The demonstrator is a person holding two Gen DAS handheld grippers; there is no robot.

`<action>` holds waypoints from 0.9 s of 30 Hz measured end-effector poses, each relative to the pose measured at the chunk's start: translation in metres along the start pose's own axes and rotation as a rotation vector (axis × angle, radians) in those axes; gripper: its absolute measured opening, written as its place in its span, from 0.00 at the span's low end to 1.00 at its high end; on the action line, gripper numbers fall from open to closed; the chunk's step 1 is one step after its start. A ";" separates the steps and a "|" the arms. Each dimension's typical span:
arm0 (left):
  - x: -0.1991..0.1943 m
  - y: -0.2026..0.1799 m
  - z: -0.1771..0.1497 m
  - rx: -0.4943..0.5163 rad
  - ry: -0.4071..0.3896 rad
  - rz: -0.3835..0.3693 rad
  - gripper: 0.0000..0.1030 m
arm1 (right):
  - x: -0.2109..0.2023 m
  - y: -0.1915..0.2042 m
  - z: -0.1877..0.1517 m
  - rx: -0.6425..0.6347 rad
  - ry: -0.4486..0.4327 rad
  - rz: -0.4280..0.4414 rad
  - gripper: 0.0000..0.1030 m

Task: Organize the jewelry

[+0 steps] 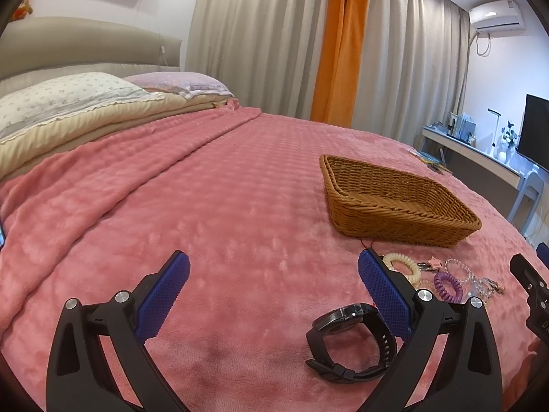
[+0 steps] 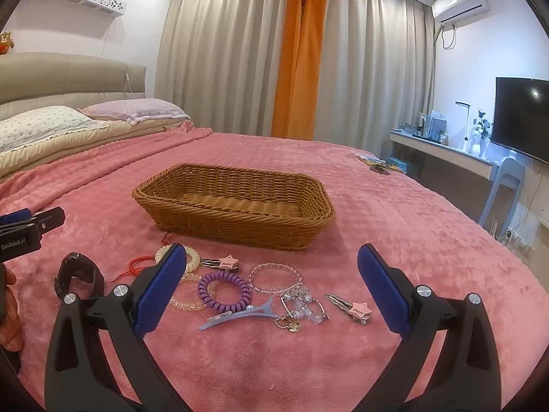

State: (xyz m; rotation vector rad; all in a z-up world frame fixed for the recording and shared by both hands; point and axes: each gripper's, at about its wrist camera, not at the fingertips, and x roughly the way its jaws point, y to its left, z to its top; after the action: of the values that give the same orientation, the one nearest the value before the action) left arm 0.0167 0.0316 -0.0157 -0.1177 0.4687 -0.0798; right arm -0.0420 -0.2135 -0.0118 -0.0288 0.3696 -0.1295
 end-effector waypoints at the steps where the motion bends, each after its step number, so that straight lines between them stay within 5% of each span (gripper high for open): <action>1: 0.000 0.000 0.000 0.000 0.000 -0.001 0.93 | 0.000 0.000 0.000 -0.001 0.000 0.000 0.93; 10: 0.002 0.004 0.002 -0.016 0.022 -0.028 0.93 | 0.001 0.001 0.000 0.001 0.004 -0.010 0.93; 18: 0.015 0.024 0.009 -0.025 0.226 -0.160 0.90 | 0.006 -0.009 0.002 0.035 0.050 -0.013 0.91; 27: 0.017 -0.003 -0.016 0.068 0.364 -0.239 0.72 | 0.021 -0.064 0.004 0.152 0.206 0.012 0.69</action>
State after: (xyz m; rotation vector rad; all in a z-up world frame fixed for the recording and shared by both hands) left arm 0.0242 0.0259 -0.0367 -0.0915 0.8132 -0.3552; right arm -0.0289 -0.2796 -0.0124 0.1376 0.5642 -0.1487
